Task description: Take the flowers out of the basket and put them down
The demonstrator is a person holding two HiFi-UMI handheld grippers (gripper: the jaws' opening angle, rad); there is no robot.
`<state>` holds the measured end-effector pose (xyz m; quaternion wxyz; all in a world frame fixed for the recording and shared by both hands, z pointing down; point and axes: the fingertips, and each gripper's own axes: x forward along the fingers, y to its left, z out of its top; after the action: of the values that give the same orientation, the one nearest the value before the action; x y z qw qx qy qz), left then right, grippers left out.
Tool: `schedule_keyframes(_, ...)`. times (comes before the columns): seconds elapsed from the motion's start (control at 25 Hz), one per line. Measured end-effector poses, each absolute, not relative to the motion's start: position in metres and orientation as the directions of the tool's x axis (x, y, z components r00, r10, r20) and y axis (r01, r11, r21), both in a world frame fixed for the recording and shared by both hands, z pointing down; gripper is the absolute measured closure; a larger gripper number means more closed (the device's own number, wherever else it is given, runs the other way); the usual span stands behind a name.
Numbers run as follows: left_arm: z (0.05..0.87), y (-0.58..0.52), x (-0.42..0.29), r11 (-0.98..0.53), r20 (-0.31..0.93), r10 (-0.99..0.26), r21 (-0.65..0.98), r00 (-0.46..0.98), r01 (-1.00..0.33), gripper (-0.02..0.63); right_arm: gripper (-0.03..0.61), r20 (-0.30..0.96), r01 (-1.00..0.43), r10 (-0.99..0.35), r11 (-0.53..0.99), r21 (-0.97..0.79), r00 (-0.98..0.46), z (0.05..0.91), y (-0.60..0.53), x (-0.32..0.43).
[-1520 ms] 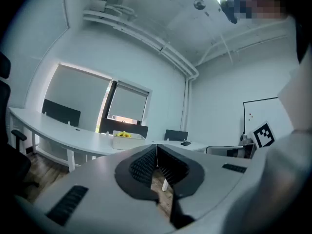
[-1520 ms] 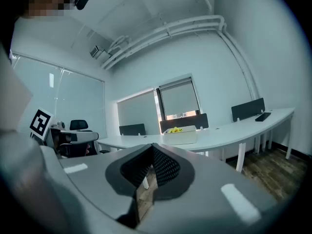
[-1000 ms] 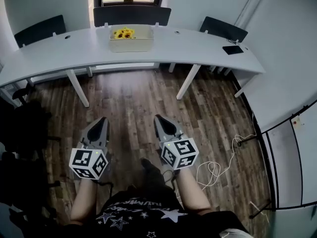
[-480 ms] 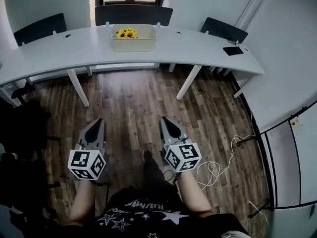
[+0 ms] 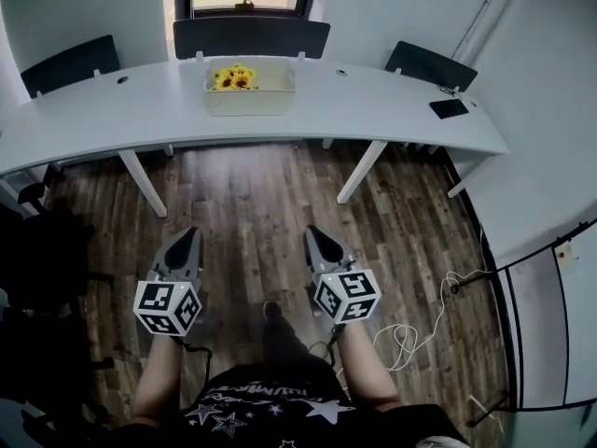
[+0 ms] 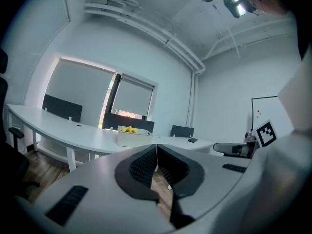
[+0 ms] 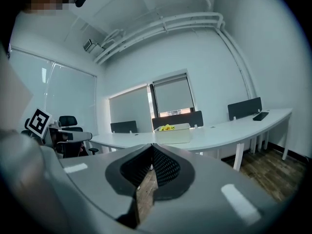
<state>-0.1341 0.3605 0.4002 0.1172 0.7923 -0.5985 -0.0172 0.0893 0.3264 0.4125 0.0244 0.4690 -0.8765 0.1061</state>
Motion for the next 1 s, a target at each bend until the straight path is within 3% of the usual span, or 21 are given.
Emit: schedule_keyframes(1.0, 0.410, 0.173, -0.094, -0.186, 0.202, -0.954, 0.178, 0.221, -0.966, 0.603, 0.575, 0.242, -0.740, -0.700, 0.640, -0.204, -0.672, 0.440, 0.122, 0.108)
